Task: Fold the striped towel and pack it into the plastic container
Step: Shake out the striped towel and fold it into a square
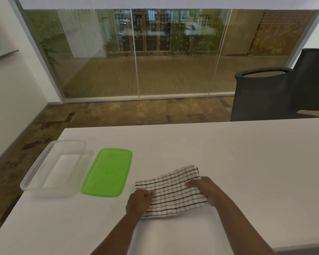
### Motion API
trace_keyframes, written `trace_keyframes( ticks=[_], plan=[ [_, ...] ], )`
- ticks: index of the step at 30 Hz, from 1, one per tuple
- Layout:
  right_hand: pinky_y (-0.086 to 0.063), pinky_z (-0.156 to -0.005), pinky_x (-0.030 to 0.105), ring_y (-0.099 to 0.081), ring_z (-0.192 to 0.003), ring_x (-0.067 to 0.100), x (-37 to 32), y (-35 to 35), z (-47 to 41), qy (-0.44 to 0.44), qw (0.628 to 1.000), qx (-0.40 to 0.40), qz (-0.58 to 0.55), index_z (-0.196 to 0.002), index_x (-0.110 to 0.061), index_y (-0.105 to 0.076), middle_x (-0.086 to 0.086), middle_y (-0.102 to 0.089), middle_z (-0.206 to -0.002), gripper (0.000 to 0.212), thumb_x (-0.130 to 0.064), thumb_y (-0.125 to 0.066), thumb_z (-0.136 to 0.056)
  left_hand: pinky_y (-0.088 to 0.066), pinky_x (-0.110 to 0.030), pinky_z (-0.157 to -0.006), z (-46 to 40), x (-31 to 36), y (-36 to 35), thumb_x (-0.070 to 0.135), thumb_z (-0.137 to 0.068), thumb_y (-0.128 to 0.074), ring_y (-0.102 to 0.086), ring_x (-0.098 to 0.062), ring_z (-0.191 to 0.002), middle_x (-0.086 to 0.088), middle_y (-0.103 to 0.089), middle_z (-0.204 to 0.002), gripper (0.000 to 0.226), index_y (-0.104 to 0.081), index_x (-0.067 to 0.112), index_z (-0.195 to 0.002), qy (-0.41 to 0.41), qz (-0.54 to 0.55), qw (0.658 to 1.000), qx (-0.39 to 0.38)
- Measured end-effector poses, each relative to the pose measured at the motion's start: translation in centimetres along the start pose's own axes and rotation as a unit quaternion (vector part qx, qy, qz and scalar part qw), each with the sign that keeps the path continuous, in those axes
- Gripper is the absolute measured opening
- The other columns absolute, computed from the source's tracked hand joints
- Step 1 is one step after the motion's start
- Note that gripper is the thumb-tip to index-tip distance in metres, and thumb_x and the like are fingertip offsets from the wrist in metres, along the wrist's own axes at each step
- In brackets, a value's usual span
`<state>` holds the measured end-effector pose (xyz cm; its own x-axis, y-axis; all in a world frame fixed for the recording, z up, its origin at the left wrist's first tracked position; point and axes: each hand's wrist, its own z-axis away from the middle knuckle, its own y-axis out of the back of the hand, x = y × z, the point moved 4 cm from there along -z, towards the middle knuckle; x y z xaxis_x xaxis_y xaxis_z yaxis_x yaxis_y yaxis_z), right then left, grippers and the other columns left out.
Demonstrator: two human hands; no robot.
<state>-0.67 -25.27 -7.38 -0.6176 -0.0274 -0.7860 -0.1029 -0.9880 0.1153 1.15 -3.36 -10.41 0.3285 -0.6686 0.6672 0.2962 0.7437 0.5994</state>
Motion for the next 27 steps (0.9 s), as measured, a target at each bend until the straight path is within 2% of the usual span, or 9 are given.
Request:
trace_keyframes(
  ticks=[2,5,8,11,13,16,20,24,27],
  plan=[
    [-0.054,-0.063,0.027,-0.068,-0.076,0.025,-2.8,-0.3,0.6,0.070,0.997,0.004,0.042,-0.091,-0.008,-0.069,0.020,-0.071,-0.098,0.014,-0.005,-0.064,-0.078,-0.040,-0.016,-0.046,0.6,1.2,-0.8,0.044,-0.097,-0.038,-0.055,-0.010,-0.039,0.004,-0.062,-0.047,0.055,-0.059,0.018,-0.053,0.075,0.166,0.976,-0.117],
    [-0.046,-0.057,0.020,-0.063,-0.074,0.020,-7.2,-0.6,2.1,0.193,0.963,0.067,0.176,-0.078,-0.015,-0.068,0.007,-0.069,-0.083,0.006,-0.012,-0.064,-0.080,-0.055,-0.022,-0.056,0.8,2.9,-1.1,0.056,-0.095,-0.015,-0.071,-0.014,-0.056,-0.003,-0.074,-0.079,0.066,-0.066,0.014,-0.089,0.096,0.321,0.906,-0.258],
    [-0.028,-0.046,0.013,-0.050,-0.061,0.015,-10.7,-1.5,4.1,0.302,0.883,0.130,0.335,-0.057,-0.023,-0.052,-0.001,-0.056,-0.068,0.027,-0.018,-0.060,-0.083,-0.060,-0.030,-0.061,0.1,4.1,-0.4,0.062,-0.092,-0.012,-0.075,-0.023,-0.070,-0.008,-0.077,-0.086,0.072,-0.062,0.011,-0.103,0.098,0.429,0.845,-0.303],
    [-0.023,-0.045,0.018,-0.054,-0.068,0.023,-11.5,-3.0,5.2,0.361,0.808,0.152,0.440,-0.074,-0.012,-0.056,0.007,-0.064,-0.079,0.010,-0.017,-0.057,-0.083,-0.058,-0.040,-0.072,-1.0,4.5,-0.1,0.065,-0.090,-0.013,-0.072,-0.028,-0.084,-0.012,-0.073,-0.102,0.075,-0.057,0.009,-0.113,0.095,0.500,0.807,-0.300],
    [-0.038,-0.055,0.023,-0.062,-0.087,0.032,-10.6,-4.2,5.7,0.385,0.772,0.142,0.485,-0.096,-0.011,-0.061,0.011,-0.068,-0.098,0.017,-0.012,-0.053,-0.081,-0.050,-0.045,-0.081,-1.7,3.9,0.0,0.066,-0.089,-0.013,-0.065,-0.029,-0.092,-0.015,-0.066,-0.106,0.075,-0.052,0.008,-0.119,0.104,0.529,0.796,-0.274],
    [-0.047,-0.079,0.032,-0.060,-0.102,0.031,-7.5,-6.4,6.0,0.378,0.731,0.053,0.566,-0.114,-0.019,-0.060,0.009,-0.064,-0.114,0.035,-0.010,-0.049,-0.082,-0.047,-0.041,-0.077,-2.3,1.7,0.1,0.065,-0.090,-0.012,-0.061,-0.028,-0.085,-0.015,-0.063,-0.097,0.072,-0.054,0.008,-0.107,0.130,0.514,0.820,-0.216],
    [-0.047,-0.080,0.034,-0.059,-0.099,0.032,-2.8,-8.8,6.0,0.323,0.694,-0.076,0.639,-0.103,-0.007,-0.063,0.015,-0.063,-0.106,0.027,-0.005,-0.052,-0.079,-0.050,-0.025,-0.050,-2.1,-1.9,0.2,0.051,-0.097,-0.022,-0.061,-0.018,-0.051,-0.011,-0.058,-0.081,0.053,-0.049,0.007,-0.105,0.162,0.415,0.883,-0.144],
    [-0.041,-0.071,0.030,-0.058,-0.093,0.035,-0.1,-10.6,6.6,0.280,0.694,-0.174,0.640,-0.096,0.001,-0.063,0.021,-0.065,-0.096,0.022,-0.004,-0.054,-0.077,-0.035,-0.025,-0.060,-2.9,-2.7,1.4,0.024,-0.100,-0.032,-0.052,-0.014,-0.063,-0.002,-0.063,-0.075,0.035,-0.061,0.005,-0.107,0.058,0.316,0.947,-0.027],
    [-0.037,-0.062,0.026,-0.053,-0.080,0.030,0.2,-11.3,6.7,0.260,0.705,-0.221,0.622,-0.093,0.006,-0.062,0.017,-0.059,-0.078,0.019,-0.005,-0.055,-0.080,-0.033,-0.024,-0.057,-2.2,-2.1,0.1,0.033,-0.101,-0.023,-0.059,-0.006,-0.057,0.005,-0.073,-0.067,0.052,-0.068,0.007,-0.101,0.016,0.290,0.944,-0.155]
  ],
)
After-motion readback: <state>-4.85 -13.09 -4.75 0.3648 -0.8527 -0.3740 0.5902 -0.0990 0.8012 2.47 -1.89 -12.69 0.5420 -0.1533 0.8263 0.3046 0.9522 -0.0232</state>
